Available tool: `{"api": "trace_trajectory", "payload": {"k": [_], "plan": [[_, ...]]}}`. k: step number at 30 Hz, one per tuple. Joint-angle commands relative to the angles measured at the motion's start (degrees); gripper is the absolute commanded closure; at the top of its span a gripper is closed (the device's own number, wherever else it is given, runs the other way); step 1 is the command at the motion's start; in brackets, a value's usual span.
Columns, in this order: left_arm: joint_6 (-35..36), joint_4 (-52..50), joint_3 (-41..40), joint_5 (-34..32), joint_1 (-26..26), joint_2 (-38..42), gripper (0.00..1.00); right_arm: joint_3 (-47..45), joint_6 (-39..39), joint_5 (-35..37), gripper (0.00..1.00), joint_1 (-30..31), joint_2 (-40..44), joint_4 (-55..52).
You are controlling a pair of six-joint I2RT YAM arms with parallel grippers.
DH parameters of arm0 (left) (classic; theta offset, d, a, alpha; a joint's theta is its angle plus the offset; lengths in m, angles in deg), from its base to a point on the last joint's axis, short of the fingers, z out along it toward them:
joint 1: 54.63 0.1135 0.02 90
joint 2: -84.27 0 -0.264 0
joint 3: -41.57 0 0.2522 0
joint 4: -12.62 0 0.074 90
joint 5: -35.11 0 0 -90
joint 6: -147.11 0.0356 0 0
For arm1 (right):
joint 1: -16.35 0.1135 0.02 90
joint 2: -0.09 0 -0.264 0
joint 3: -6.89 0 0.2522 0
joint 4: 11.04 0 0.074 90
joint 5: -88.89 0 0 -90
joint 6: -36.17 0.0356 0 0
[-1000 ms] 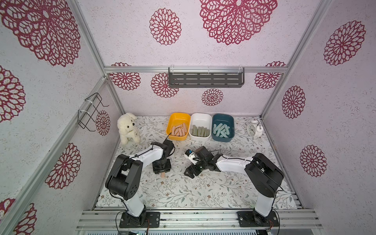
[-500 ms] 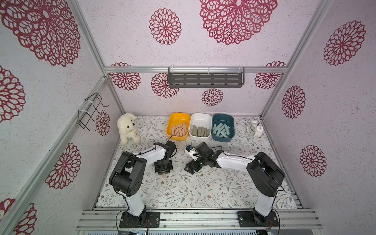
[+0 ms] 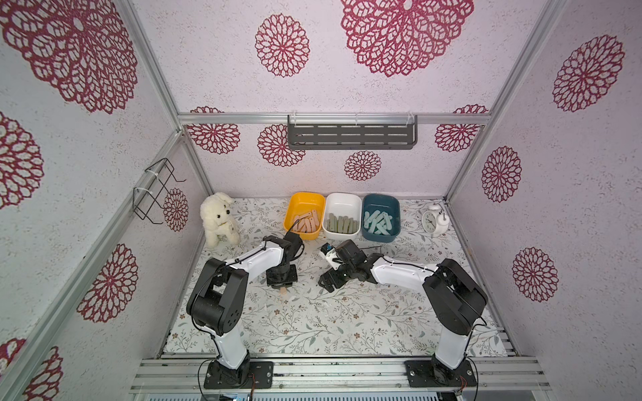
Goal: Place the fruit knives into the storage box by color
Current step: Pick up the fruit knife from the center of the board, then place the fruit knife in the storage box.
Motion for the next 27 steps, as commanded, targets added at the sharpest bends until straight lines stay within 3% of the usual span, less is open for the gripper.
{"api": "trace_trajectory", "payload": {"k": [1, 6, 14, 17, 19, 23, 25, 27], "plan": [[3.85, -1.30, 9.52, -3.12, -0.38, -1.70, 0.83, 0.26, 2.89, 4.71, 0.07, -1.82, 5.90, 3.21], [9.55, -3.41, 30.44, -5.57, 0.57, -15.72, 0.83, -1.50, 4.96, 6.84, 0.06, -4.72, 9.16, 5.23], [16.32, -14.83, 70.48, -1.89, 4.19, -41.50, 0.83, 0.52, 4.67, 2.97, 0.05, -8.07, 7.49, 3.71], [15.72, -15.03, 77.63, 1.19, 5.22, -46.27, 0.79, 0.32, 4.77, 2.54, 0.03, -9.29, 7.02, 4.10], [16.23, -13.49, 77.66, 1.79, 5.03, -46.39, 0.69, 0.29, 4.38, 2.75, 0.01, -9.92, 7.03, 4.22], [17.05, -11.98, 75.89, 0.46, 4.67, -42.43, 0.37, -0.21, 3.26, 3.74, 0.01, -10.56, 8.12, 5.36], [16.40, -9.50, 71.55, -0.81, 4.63, -37.92, 0.18, -0.92, 3.08, 5.34, 0.01, -10.93, 9.07, 6.46], [15.22, -3.67, 61.97, -1.65, 4.54, -29.82, 0.00, -2.24, 3.18, 8.97, 0.01, -11.21, 10.45, 7.58]]}}
